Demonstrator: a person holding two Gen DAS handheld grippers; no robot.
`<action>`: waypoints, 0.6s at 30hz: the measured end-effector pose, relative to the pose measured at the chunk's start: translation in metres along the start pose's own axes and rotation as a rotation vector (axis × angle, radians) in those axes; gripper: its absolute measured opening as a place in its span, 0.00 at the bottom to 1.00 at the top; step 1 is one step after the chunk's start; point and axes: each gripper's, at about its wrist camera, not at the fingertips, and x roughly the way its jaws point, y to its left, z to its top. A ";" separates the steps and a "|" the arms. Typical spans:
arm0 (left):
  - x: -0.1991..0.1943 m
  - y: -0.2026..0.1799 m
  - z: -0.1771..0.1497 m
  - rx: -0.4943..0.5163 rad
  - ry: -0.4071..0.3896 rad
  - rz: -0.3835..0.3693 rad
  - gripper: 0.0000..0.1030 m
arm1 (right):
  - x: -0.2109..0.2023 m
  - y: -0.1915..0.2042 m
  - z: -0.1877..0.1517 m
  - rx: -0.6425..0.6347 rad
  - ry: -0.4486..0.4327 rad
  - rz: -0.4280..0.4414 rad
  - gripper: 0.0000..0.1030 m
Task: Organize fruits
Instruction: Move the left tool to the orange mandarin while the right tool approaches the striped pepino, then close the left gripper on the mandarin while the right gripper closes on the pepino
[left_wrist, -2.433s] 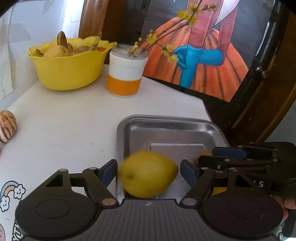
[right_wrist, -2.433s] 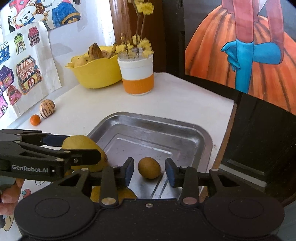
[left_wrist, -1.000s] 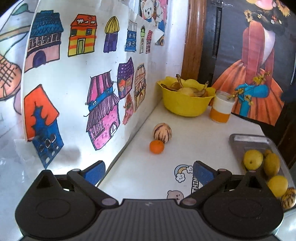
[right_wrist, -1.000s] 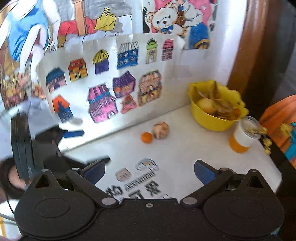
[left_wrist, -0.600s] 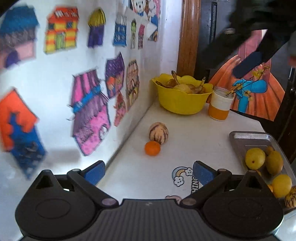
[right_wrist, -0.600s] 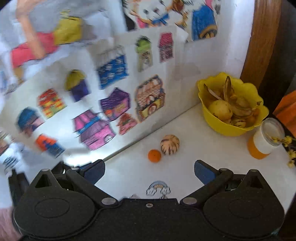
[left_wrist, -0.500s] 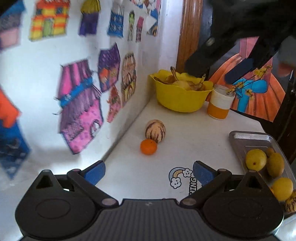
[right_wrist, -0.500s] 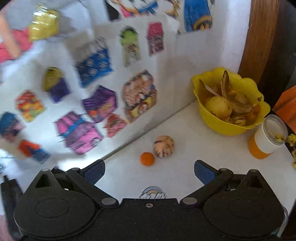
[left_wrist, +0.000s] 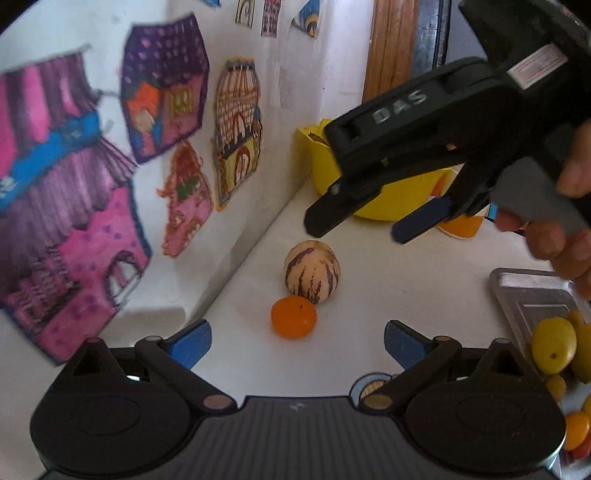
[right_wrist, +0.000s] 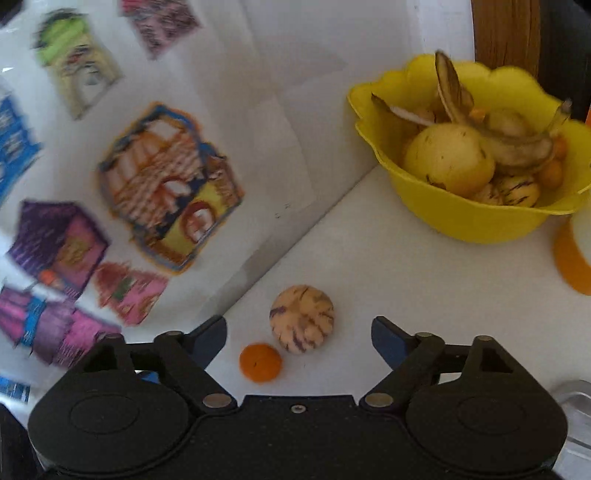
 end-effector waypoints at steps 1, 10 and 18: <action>0.004 0.000 0.000 0.000 0.000 -0.004 0.95 | 0.006 -0.001 0.002 0.002 0.000 0.000 0.78; 0.033 -0.001 0.007 0.035 0.007 -0.010 0.77 | 0.038 0.002 0.006 -0.010 0.033 0.015 0.66; 0.054 -0.001 0.005 0.007 0.049 -0.063 0.56 | 0.056 0.007 -0.001 -0.027 0.046 -0.018 0.60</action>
